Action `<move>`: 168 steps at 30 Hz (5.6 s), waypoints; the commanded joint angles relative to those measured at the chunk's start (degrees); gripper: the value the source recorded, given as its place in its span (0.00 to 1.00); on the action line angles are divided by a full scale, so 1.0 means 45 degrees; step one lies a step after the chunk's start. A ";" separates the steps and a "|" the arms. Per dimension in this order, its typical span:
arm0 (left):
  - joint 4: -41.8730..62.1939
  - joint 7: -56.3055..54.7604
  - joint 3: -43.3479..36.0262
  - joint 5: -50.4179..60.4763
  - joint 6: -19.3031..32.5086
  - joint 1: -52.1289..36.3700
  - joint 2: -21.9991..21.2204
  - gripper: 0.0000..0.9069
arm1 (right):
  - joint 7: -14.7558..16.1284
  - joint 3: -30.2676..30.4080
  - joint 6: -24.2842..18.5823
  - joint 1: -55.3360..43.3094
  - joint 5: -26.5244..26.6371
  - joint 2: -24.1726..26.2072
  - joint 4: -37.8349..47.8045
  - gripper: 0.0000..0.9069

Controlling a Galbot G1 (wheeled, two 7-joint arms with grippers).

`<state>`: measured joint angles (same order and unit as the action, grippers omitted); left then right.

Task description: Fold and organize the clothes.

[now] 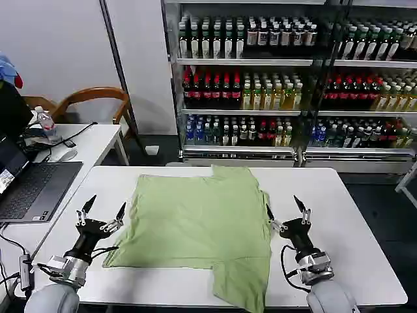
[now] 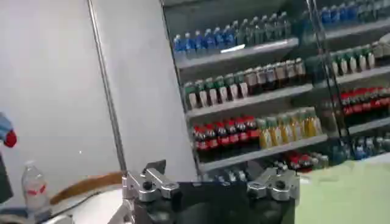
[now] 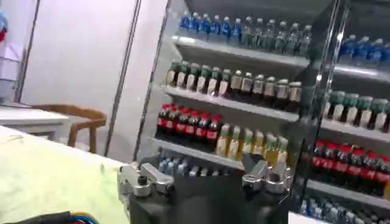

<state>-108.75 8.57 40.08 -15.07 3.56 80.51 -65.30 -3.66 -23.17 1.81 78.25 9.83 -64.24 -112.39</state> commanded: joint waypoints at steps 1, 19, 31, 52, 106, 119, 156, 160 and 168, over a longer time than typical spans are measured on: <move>-0.0480 -0.0672 0.0296 -0.0325 -0.1043 0.1727 0.1015 1.00 | -0.0378 0.0488 0.1091 0.1509 0.1430 0.1306 -0.1536 1.00; -0.2371 -0.2641 0.0201 -0.3021 -0.6220 0.3252 0.0966 1.00 | -0.0577 0.0289 0.1353 0.4719 0.1678 0.2452 -0.2597 1.00; -0.1974 -0.2979 0.0170 -0.3112 -0.6411 0.3338 0.0993 1.00 | -0.0356 0.0583 0.1293 0.5525 0.1862 0.2333 -0.2599 1.00; -0.0975 -0.2812 0.0287 -0.3544 -0.6579 0.2977 0.1096 1.00 | -0.0621 0.0891 0.1216 0.5950 0.1340 0.2138 -0.2582 1.00; -0.1015 -0.1594 -0.0289 -0.3749 -0.6328 0.0633 0.1138 0.04 | -0.0740 0.0978 0.1797 0.1186 0.3985 0.2114 -0.1743 0.00; 0.0799 -0.1750 -0.0832 -0.4892 -0.6422 -0.1796 0.1169 0.04 | -0.0677 0.2076 0.2057 -0.1347 0.2668 0.1189 0.0142 0.00; 0.0655 -0.1488 -0.0764 -0.4678 -0.5636 -0.1889 0.1204 1.00 | -0.0784 0.2925 0.2138 -0.3239 0.1507 0.0350 0.2537 0.00; 0.0476 -0.1491 -0.0576 -0.4569 -0.5586 -0.1638 0.1182 1.00 | -0.0843 0.2993 0.2130 -0.3651 0.1656 0.0294 0.2953 0.00; 0.0031 -0.1490 -0.0237 -0.4236 -0.5546 -0.1015 0.1149 1.00 | -0.0967 0.3029 0.2117 -0.4134 0.1719 0.0185 0.3406 0.06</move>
<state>-106.63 1.68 37.78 -35.52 -21.87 73.19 -60.12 -7.91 -9.66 11.34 61.43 17.54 -63.32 -98.91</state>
